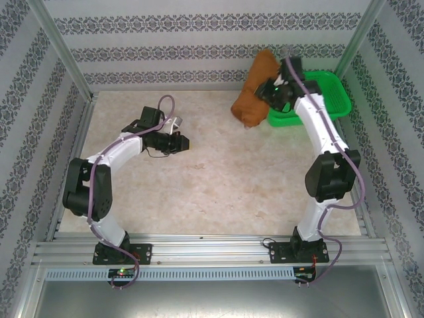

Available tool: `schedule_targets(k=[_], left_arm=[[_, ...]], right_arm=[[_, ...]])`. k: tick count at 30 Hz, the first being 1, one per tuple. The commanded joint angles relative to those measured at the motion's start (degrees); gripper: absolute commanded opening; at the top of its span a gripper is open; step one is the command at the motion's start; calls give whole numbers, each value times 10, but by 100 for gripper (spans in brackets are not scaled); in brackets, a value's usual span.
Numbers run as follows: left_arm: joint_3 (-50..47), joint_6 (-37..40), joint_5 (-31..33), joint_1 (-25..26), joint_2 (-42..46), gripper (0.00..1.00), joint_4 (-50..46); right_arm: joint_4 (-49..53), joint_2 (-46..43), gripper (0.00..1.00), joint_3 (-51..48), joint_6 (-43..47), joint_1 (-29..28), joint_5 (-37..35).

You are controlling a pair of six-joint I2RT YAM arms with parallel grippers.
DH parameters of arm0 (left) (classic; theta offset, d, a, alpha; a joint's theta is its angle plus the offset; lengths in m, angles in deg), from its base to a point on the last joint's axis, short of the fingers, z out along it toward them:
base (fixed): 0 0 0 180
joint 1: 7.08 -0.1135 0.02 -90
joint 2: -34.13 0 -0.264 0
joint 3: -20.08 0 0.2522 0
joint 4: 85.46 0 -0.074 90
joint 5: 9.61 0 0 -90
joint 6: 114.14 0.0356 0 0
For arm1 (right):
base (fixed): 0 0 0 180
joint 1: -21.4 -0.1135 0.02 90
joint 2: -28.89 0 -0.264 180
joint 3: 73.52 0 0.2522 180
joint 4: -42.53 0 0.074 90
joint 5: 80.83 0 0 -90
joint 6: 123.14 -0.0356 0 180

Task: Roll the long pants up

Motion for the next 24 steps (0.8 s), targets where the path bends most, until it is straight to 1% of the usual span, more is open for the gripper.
schedule_targets(k=[1, 3, 4, 7, 9, 10, 11, 13, 15, 16, 19, 20, 21, 22, 23, 24], left_arm=[[22, -19, -20, 1, -16, 15, 41], [26, -21, -20, 0, -25, 15, 42], [29, -22, -22, 2, -29, 15, 42], [33, -18, -13, 6, -35, 15, 34], [34, -14, -1, 8, -39, 15, 28], [30, -14, 4, 9, -40, 15, 33], [26, -16, 8, 10, -42, 15, 38], [17, -21, 13, 11, -48, 15, 56], [16, -19, 17, 13, -59, 15, 58], [15, -16, 18, 14, -63, 14, 62], [25, -4, 30, 14, -79, 14, 51], [32, 2, 40, 14, -83, 14, 43], [40, 8, 53, 14, -86, 15, 36], [50, 13, 64, 14, -87, 16, 34], [60, 19, 81, 14, -87, 17, 30], [69, 25, 101, 14, -84, 17, 28]], right_arm=[[-22, 26, 0, 60, -26, 58, -5], [-55, 43, 0, 76, -60, 94, 9], [-82, 54, 0, 76, -86, 116, 27], [-140, 101, 0, 96, -131, 145, 44], [-152, 143, 0, 120, -146, 153, 37], [-181, 164, 0, 116, -159, 158, 36], [-214, 181, 0, 100, -185, 162, 29], [-336, 207, 0, 35, -238, 166, 21], [-395, 237, 0, -1, -272, 165, 2], [-412, 249, 0, -13, -272, 161, -15], [-393, 264, 0, -10, -236, 148, -52], [-369, 264, 13, 5, -220, 147, -60], [-337, 260, 39, 20, -201, 146, -71], [-308, 251, 57, 33, -178, 145, -86], [-273, 234, 81, 45, -148, 141, -116], [-254, 216, 97, 51, -114, 136, -145]])
